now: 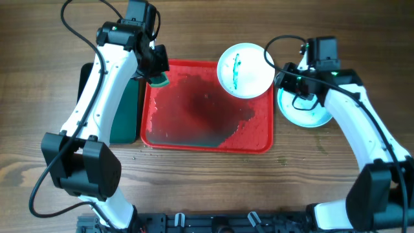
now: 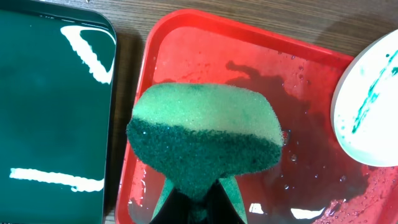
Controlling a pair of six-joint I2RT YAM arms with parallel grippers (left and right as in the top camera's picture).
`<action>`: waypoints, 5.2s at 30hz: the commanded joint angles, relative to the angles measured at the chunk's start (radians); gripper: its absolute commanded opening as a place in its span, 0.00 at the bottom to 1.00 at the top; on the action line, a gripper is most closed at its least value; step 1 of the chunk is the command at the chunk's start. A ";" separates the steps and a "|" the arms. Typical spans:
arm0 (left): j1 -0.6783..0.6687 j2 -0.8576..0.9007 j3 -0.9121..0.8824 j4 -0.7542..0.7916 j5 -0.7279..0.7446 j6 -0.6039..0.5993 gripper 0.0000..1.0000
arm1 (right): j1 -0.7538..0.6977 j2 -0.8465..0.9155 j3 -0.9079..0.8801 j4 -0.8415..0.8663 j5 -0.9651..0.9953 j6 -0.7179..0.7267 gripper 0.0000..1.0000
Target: Clean dirty plates on tray and stack at the side
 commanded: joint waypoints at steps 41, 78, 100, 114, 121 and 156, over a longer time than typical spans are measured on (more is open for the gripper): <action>0.001 0.008 -0.001 0.005 0.008 -0.021 0.04 | 0.285 0.294 0.087 0.170 -0.063 -0.512 0.37; -0.092 0.348 -0.001 0.130 0.012 0.118 0.04 | 0.344 0.537 0.301 -0.078 -0.255 0.117 0.04; -0.132 0.426 -0.001 0.208 -0.092 0.180 0.04 | 0.344 0.537 0.301 -0.073 -0.258 0.116 0.04; -0.142 0.426 0.000 0.041 -0.278 0.075 0.04 | 0.344 0.537 0.301 -0.071 -0.258 0.116 0.04; -0.142 0.426 -0.001 -0.170 0.189 0.663 0.04 | 0.344 0.537 0.301 -0.071 -0.258 0.116 0.04; -0.118 0.426 -0.001 -0.156 0.496 0.683 0.04 | 0.344 0.537 0.301 -0.069 -0.259 0.115 0.04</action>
